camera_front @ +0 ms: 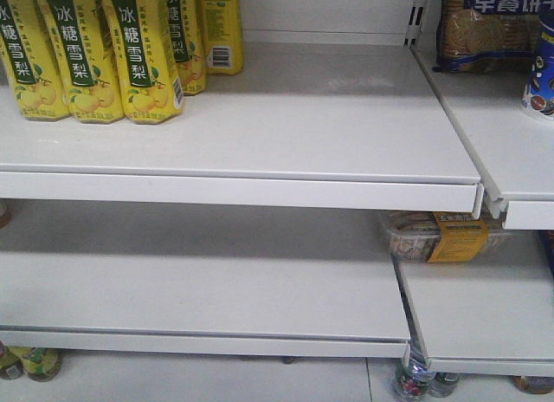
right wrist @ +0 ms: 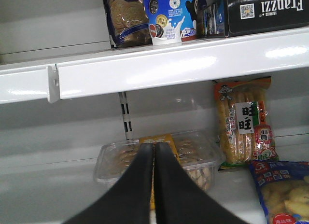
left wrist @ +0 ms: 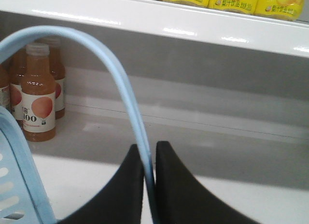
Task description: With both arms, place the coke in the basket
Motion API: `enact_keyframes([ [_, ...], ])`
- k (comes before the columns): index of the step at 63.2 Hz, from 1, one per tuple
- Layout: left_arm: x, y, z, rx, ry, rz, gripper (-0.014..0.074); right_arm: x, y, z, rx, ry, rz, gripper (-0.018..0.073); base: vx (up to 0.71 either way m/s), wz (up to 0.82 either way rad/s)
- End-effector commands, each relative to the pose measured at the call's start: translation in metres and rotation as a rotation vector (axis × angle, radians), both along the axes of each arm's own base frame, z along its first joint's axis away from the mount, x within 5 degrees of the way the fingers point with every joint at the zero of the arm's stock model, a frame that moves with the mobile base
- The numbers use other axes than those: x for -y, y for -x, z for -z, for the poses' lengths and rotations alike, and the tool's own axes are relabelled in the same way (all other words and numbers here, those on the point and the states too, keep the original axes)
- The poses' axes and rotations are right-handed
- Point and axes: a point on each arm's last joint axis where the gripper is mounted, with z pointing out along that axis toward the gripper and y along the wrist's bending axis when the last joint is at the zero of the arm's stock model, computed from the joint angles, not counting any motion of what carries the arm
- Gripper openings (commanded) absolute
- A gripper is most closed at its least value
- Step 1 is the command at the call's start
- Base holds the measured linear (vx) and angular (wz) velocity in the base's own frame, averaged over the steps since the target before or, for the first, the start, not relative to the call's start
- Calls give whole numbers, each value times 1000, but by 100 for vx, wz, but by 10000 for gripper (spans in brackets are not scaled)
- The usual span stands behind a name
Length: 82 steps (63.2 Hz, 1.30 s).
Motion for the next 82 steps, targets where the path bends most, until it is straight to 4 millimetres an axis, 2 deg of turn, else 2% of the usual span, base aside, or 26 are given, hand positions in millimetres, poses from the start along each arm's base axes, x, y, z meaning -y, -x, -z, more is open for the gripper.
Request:
enact_keyframes([
  [1, 1, 2, -15, 177, -94, 6, -5, -1, 1, -1, 65, 7, -12, -5, 0, 0],
  [82, 1, 2, -15, 177, -95, 6, -5, -1, 1, -1, 65, 7, -12, -5, 0, 0],
])
